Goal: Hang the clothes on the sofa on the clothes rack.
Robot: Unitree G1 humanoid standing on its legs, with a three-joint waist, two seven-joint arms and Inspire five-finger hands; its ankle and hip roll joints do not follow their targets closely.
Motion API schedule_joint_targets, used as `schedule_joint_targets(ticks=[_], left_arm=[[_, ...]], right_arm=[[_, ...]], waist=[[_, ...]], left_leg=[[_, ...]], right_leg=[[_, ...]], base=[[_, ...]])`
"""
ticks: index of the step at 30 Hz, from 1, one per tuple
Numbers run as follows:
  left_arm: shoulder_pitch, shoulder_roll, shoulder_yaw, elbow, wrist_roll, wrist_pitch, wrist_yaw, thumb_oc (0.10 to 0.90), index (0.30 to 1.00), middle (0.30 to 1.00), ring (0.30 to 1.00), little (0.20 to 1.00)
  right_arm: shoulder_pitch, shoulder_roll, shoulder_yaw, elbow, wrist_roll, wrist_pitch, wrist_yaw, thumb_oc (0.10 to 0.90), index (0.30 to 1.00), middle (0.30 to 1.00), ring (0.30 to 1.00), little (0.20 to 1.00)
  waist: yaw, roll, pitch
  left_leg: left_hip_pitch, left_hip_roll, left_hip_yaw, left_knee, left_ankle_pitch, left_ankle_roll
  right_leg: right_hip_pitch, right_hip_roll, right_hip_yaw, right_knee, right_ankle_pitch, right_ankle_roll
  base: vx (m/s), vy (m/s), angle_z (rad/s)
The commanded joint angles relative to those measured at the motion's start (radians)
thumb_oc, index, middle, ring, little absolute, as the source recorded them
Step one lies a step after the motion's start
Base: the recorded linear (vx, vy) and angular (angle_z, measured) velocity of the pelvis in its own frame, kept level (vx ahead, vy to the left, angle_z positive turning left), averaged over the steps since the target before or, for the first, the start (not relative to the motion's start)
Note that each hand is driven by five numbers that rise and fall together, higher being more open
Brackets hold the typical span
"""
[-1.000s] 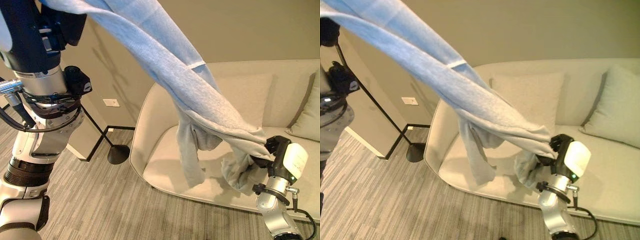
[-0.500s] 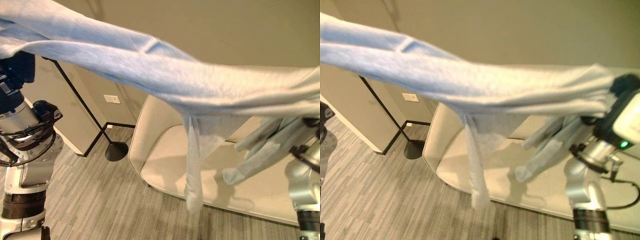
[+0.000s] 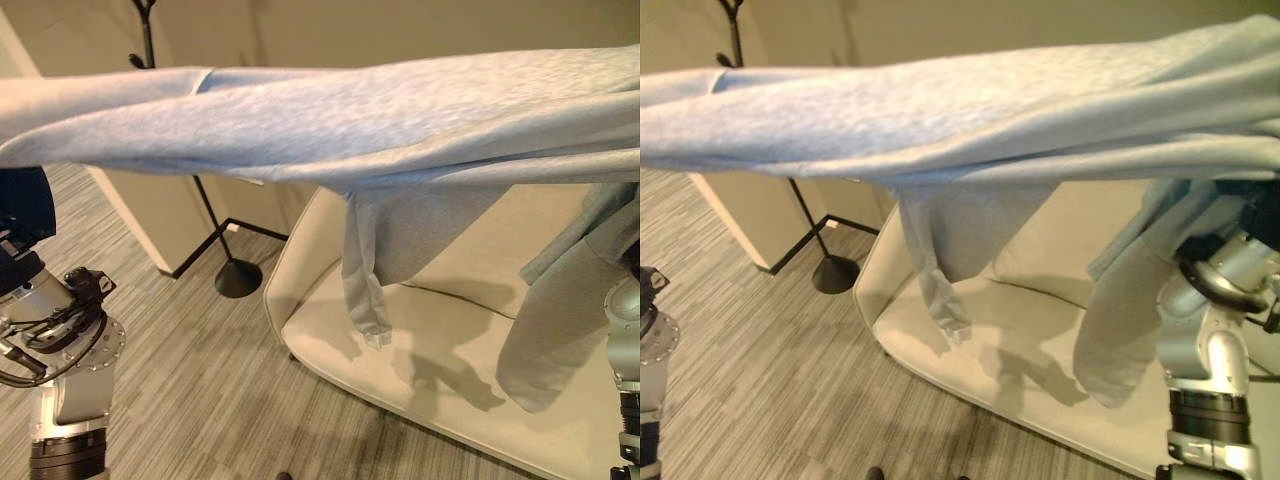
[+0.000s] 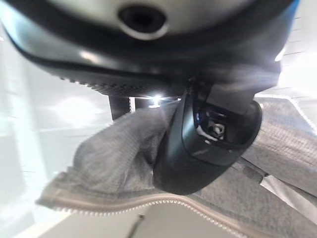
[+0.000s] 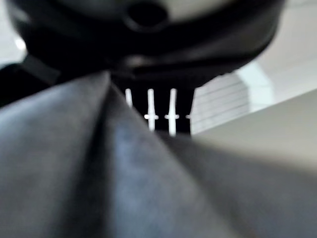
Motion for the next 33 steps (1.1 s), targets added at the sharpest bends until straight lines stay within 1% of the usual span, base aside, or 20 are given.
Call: schedule_joint_targets(ticks=[1,2,7,11,15,16,17,19,20,21,22,23,25,26,27,28,30,31,32,33], left_arm=[[-0.003,0.078,0.044,-0.036,-0.025,-0.016,0.017,0.4,0.3,0.3,0.3,0.3],[0.006,0.066,0.035,-0.041,-0.025,-0.018,0.013,0.4,0.3,0.3,0.3,0.3],[0.044,0.013,-0.018,-0.075,-0.039,-0.028,-0.009,0.4,0.3,0.3,0.3,0.3],[0.036,-0.01,-0.071,-0.079,-0.058,-0.034,-0.011,0.4,0.3,0.3,0.3,0.3],[0.039,-0.033,-0.109,-0.08,-0.076,-0.039,-0.036,0.4,0.3,0.3,0.3,0.3],[0.035,-0.041,-0.15,-0.09,-0.088,-0.046,-0.069,0.4,0.3,0.3,0.3,0.3],[0.04,-0.038,-0.17,-0.096,-0.088,-0.047,-0.093,0.4,0.3,0.3,0.3,0.3],[0.036,-0.038,-0.191,-0.093,-0.092,-0.046,-0.107,0.4,0.3,0.3,0.3,0.3],[0.032,-0.045,-0.228,-0.09,-0.1,-0.044,-0.129,0.4,0.3,0.3,0.3,0.3],[0.031,-0.043,-0.228,-0.09,-0.101,-0.043,-0.13,0.4,0.3,0.3,0.3,0.3],[0.046,-0.037,-0.254,-0.109,-0.089,-0.039,-0.144,0.4,0.3,0.3,0.3,0.3],[0.052,-0.037,-0.266,-0.118,-0.082,-0.038,-0.152,0.4,0.3,0.3,0.3,0.3],[0.059,-0.05,-0.296,-0.131,-0.079,-0.029,-0.177,0.4,0.3,0.3,0.3,0.3],[0.06,-0.057,-0.317,-0.132,-0.077,-0.026,-0.191,0.4,0.3,0.3,0.3,0.3],[0.063,-0.063,-0.349,-0.127,-0.075,-0.025,-0.214,0.4,0.3,0.3,0.3,0.3],[0.062,-0.064,-0.349,-0.127,-0.075,-0.025,-0.214,0.4,0.3,0.3,0.3,0.3],[0.056,-0.07,-0.385,-0.118,-0.082,-0.021,-0.231,0.4,0.3,0.3,0.3,0.3],[0.055,-0.081,-0.404,-0.121,-0.1,-0.02,-0.24,0.4,0.3,0.3,0.3,0.3],[0.046,-0.092,-0.431,-0.107,-0.116,-0.019,-0.243,0.4,0.3,0.3,0.3,0.3],[0.045,-0.092,-0.431,-0.107,-0.116,-0.019,-0.243,0.4,0.3,0.3,0.3,0.3]], right_arm=[[-0.072,-0.066,-0.029,-0.063,-0.04,-0.015,0.006,0.4,0.3,0.3,0.3,0.3],[-0.069,-0.067,-0.023,-0.08,-0.047,-0.019,0.018,0.4,0.3,0.3,0.3,0.3],[-0.042,-0.064,0.01,-0.16,-0.065,-0.045,0.052,0.4,0.3,0.3,0.3,0.3],[-0.013,-0.055,0.025,-0.195,-0.073,-0.055,0.067,0.4,0.3,0.3,0.3,0.3],[0.01,-0.048,0.026,-0.208,-0.069,-0.06,0.095,0.4,0.3,0.3,0.3,0.3],[0.05,-0.029,0.003,-0.218,-0.085,-0.047,0.121,0.4,0.3,0.3,0.3,0.3],[0.081,-0.013,-0.016,-0.222,-0.105,-0.03,0.142,0.4,0.3,0.3,0.3,0.3],[0.108,0.009,-0.032,-0.234,-0.115,-0.021,0.155,0.4,0.3,0.3,0.3,0.3],[0.125,0.054,-0.025,-0.234,-0.131,-0.005,0.173,0.4,0.3,0.3,0.3,0.3],[0.126,0.058,-0.026,-0.237,-0.133,-0.003,0.174,0.4,0.3,0.3,0.3,0.3],[0.116,0.083,-0.004,-0.244,-0.152,0.013,0.172,0.4,0.3,0.3,0.3,0.3],[0.108,0.086,0.009,-0.248,-0.161,0.016,0.173,0.4,0.3,0.3,0.3,0.3],[0.116,0.102,0.017,-0.248,-0.163,0.013,0.188,0.4,0.3,0.3,0.3,0.3],[0.116,0.104,0.02,-0.25,-0.16,0.002,0.194,0.4,0.3,0.3,0.3,0.3],[0.101,0.09,0.028,-0.256,-0.154,-0.025,0.199,0.4,0.3,0.3,0.3,0.3],[0.101,0.089,0.027,-0.254,-0.153,-0.027,0.198,0.4,0.3,0.3,0.3,0.3],[0.08,0.069,0.052,-0.256,-0.132,-0.065,0.216,0.4,0.3,0.3,0.3,0.3],[0.073,0.053,0.067,-0.249,-0.108,-0.083,0.221,0.4,0.3,0.3,0.3,0.3],[0.075,0.039,0.084,-0.255,-0.096,-0.101,0.21,0.4,0.3,0.3,0.3,0.3],[0.075,0.039,0.084,-0.255,-0.096,-0.101,0.21,0.4,0.3,0.3,0.3,0.3]], waist=[[-0.028,-0.047,-0.088],[-0.033,-0.046,-0.088],[-0.058,-0.014,-0.085],[-0.071,0.019,-0.08],[-0.076,0.04,-0.086],[-0.093,0.032,-0.085],[-0.095,0.022,-0.081],[-0.096,0.002,-0.076],[-0.103,-0.015,-0.066],[-0.1,-0.025,-0.064],[-0.092,-0.041,-0.044],[-0.084,-0.034,-0.034],[-0.091,-0.037,-0.021],[-0.093,-0.039,-0.018],[-0.089,-0.036,-0.013],[-0.087,-0.035,-0.013],[-0.085,-0.045,-0.015],[-0.085,-0.067,-0.017],[-0.094,-0.101,-0.019],[-0.093,-0.1,-0.019]], left_leg=[[0.023,0.078,0.018,0.058,-0.052,-0.048],[0.034,0.099,0.011,0.061,-0.046,-0.055],[0.068,0.26,-0.044,0.051,0.142,-0.131],[0.08,0.326,-0.138,0.018,0.222,-0.19],[0.065,0.307,-0.222,0.029,0.103,-0.192],[0.058,0.277,-0.194,0.046,-0.072,-0.177],[0.064,0.255,-0.181,0.046,-0.13,-0.161],[0.062,0.219,-0.173,0.048,-0.155,-0.133],[0.083,0.157,-0.152,0.028,-0.187,-0.092],[0.086,0.145,-0.148,0.026,-0.185,-0.084],[0.111,0.082,-0.108,0.005,-0.185,-0.042],[0.122,0.067,-0.09,0.0,-0.189,-0.026],[0.13,0.02,-0.085,-0.017,-0.173,0.015],[0.132,0.002,-0.083,-0.021,-0.167,0.032],[0.126,-0.029,-0.069,-0.018,-0.157,0.06],[0.123,-0.027,-0.068,-0.017,-0.155,0.058],[0.114,-0.058,-0.053,-0.011,-0.147,0.074],[0.111,-0.084,-0.047,-0.002,-0.15,0.075],[0.119,-0.114,-0.034,0.024,-0.177,0.081],[0.118,-0.114,-0.034,0.025,-0.178,0.081]], right_leg=[[0.004,-0.044,0.102,0.028,-0.11,0.107],[-0.002,-0.054,0.093,0.035,-0.111,0.11],[-0.035,-0.133,0.06,0.069,-0.1,0.153],[-0.058,-0.209,0.056,0.098,-0.085,0.206],[-0.066,-0.272,0.068,0.124,-0.067,0.247],[-0.054,-0.332,0.062,0.162,-0.063,0.264],[-0.056,-0.366,0.064,0.185,-0.049,0.281],[-0.065,-0.403,0.068,0.206,-0.014,0.291],[-0.086,-0.457,0.064,0.259,0.104,0.296],[-0.09,-0.469,0.072,0.258,0.114,0.297],[-0.118,-0.52,0.05,0.284,0.232,0.297],[-0.131,-0.529,0.023,0.306,0.224,0.295],[-0.145,-0.478,0.034,0.377,0.137,0.262],[-0.154,-0.41,0.046,0.412,0.066,0.237],[-0.172,-0.286,0.03,0.485,-0.043,0.206],[-0.176,-0.284,0.028,0.488,-0.046,0.199],[-0.19,-0.166,-0.016,0.522,-0.129,0.167],[-0.203,-0.078,-0.029,0.5,-0.162,0.142],[-0.221,-0.015,-0.008,0.438,-0.142,0.13],[-0.221,-0.014,-0.008,0.438,-0.141,0.13]], base=[[-0.06,0.104,0.28],[-0.06,0.224,0.34],[-0.06,0.338,0.21],[-0.05,0.463,0.12],[0.02,0.454,0.35],[0.07,0.542,0.3],[0.05,0.54,0.48],[-0.03,0.425,0.66],[-0.03,0.495,0.36],[-0.05,0.672,0.16],[-0.07,0.507,0.2],[-0.08,0.676,-0.41],[-0.08,0.492,-0.69],[-0.07,0.545,-0.26],[-0.04,0.377,-0.18],[-0.04,0.325,-0.32],[0.0,0.194,-0.21],[0.1,0.191,-0.24],[0.09,0.114,-0.23],[0.16,0.006,-0.14]])
